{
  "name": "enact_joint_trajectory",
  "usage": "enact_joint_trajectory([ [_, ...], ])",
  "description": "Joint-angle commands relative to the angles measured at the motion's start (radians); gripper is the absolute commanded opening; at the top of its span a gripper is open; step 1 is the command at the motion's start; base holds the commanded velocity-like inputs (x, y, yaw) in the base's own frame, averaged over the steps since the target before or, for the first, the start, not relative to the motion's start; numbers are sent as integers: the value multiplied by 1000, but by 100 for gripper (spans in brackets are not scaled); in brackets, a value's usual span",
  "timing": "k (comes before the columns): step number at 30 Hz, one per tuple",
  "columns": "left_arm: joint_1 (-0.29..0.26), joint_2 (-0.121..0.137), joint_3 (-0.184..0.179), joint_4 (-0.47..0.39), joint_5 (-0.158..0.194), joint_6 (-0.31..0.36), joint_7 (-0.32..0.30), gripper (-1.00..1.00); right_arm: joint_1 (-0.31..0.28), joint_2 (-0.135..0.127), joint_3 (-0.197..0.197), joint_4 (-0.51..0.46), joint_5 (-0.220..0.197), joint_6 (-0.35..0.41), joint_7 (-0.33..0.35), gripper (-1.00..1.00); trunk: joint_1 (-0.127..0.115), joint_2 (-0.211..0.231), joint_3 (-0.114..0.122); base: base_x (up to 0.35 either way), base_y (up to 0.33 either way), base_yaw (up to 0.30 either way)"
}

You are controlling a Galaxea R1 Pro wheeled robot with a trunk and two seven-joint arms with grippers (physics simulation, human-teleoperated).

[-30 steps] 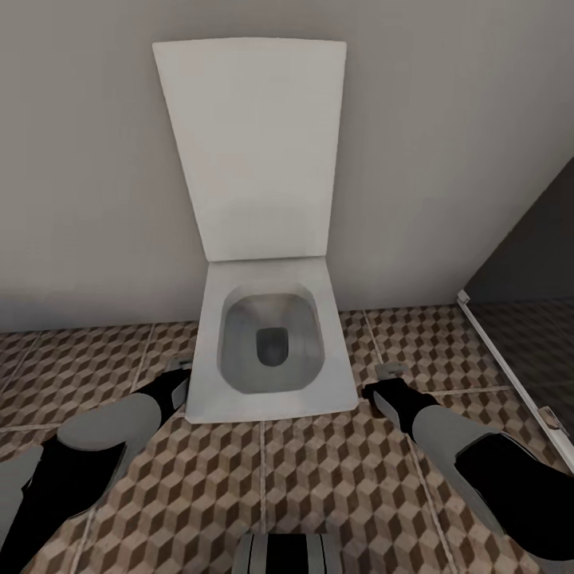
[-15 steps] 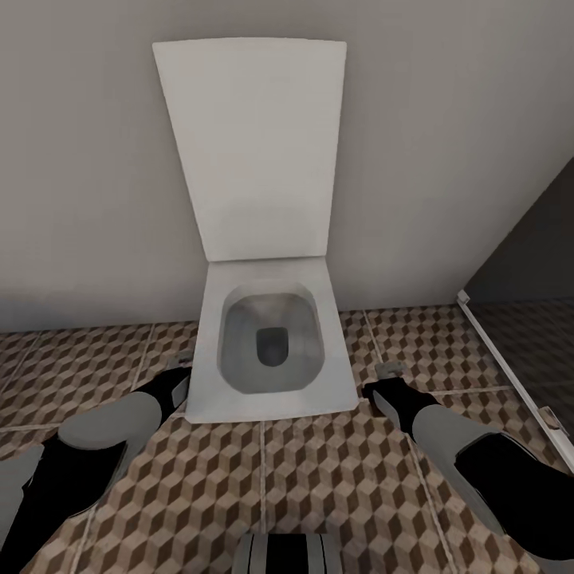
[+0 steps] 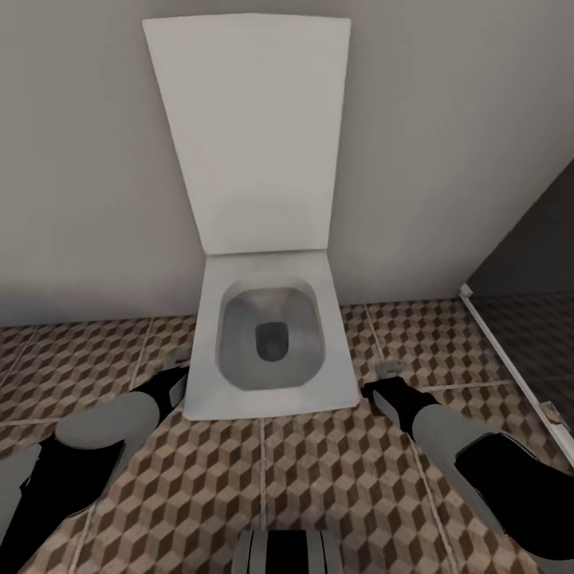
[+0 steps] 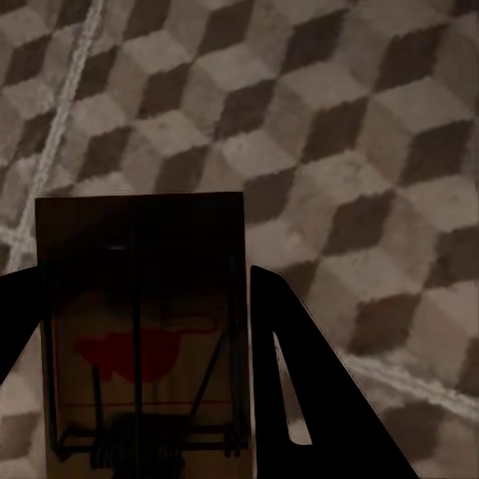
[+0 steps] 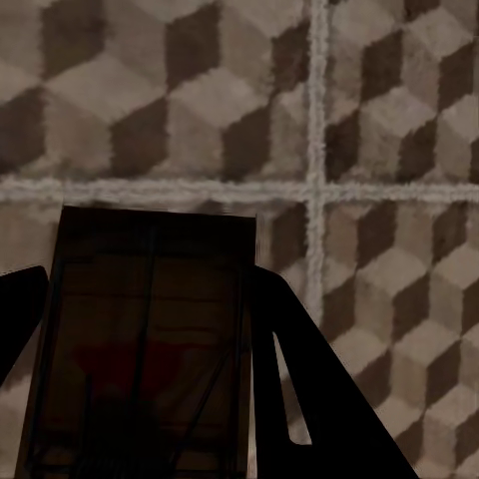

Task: Take the four mousetraps from the cabinet in the bathroom and place them on the bathroom floor. Make sure all four end up on the same floor surface, and ensure that at least two of them are either under or directly next to the same bathroom sink.

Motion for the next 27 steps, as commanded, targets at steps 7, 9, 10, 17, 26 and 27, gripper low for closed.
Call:
enact_joint_trajectory([
  [7,0,15,-8,1,2,8,-1,-100,0,-1,9,-3,-11,6,-6,-100,3,-2,-28,0,0,0],
  [9,0,17,-8,1,2,8,-1,-100,0,-1,9,-3,-11,6,-6,-100,4,-2,-36,0,0,0],
  [10,0,18,-8,1,2,8,-2,-100,0,-1,9,-3,-11,6,-6,-100,4,-3,-39,0,0,0],
  [17,0,19,-7,1,2,6,1,-100,0,2,11,-25,-8,7,-1,-100,7,-4,-63,0,0,0],
  [26,0,22,-6,1,2,3,2,-100,-21,3,13,-99,-5,13,-6,-100,7,-4,-63,0,0,0],
  [27,0,22,-6,1,2,3,3,-100,-23,4,14,-98,-5,13,-7,-100,7,-4,-63,0,0,0],
])
